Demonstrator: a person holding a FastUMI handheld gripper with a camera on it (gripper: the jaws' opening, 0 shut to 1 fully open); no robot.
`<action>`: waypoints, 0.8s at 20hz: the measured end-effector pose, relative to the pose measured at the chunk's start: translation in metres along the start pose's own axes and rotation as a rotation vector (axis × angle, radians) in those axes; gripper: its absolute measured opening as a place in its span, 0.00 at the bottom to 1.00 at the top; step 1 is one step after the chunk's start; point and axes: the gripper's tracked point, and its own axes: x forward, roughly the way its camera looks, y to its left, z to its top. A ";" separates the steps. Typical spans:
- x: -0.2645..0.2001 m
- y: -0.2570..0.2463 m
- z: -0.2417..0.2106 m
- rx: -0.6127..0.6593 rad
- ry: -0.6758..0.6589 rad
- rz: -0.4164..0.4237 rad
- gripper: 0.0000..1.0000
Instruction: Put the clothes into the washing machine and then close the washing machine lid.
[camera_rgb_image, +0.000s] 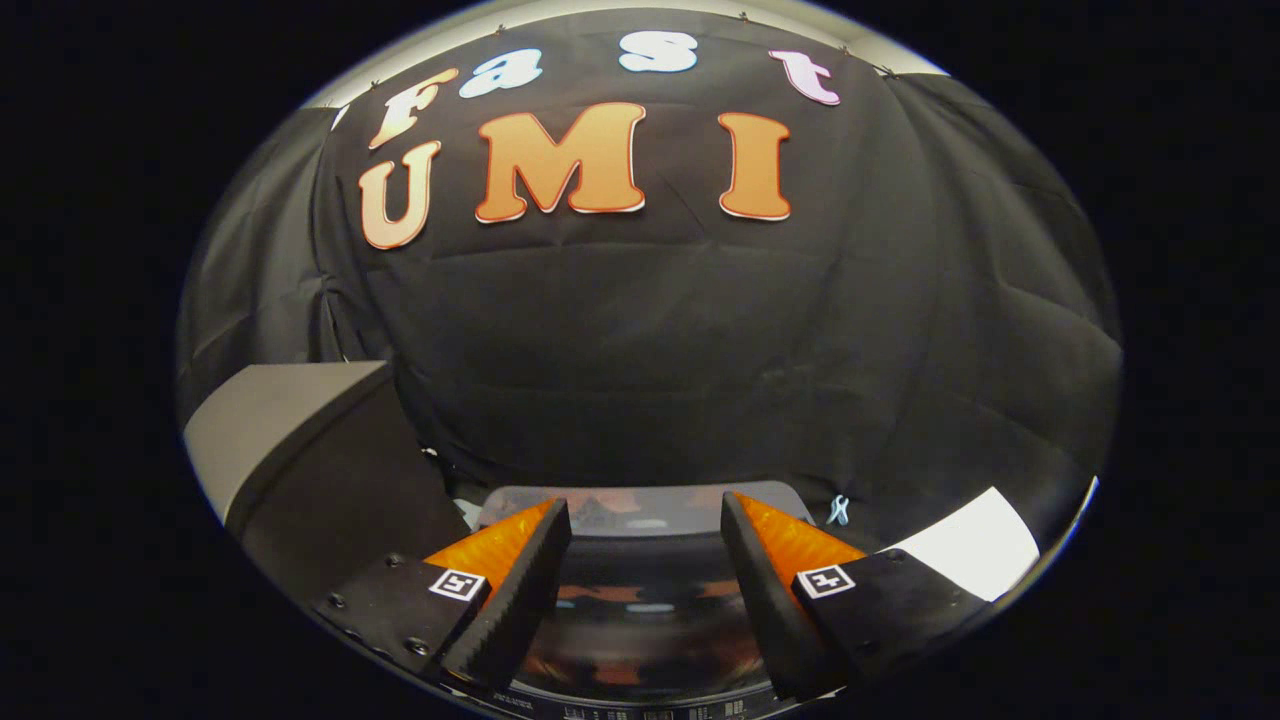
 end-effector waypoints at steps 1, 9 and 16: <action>-0.002 0.000 -0.005 0.007 0.015 0.004 0.97; -0.043 -0.001 0.044 0.055 -0.109 0.034 0.98; -0.102 0.003 0.118 0.079 -0.265 0.085 0.98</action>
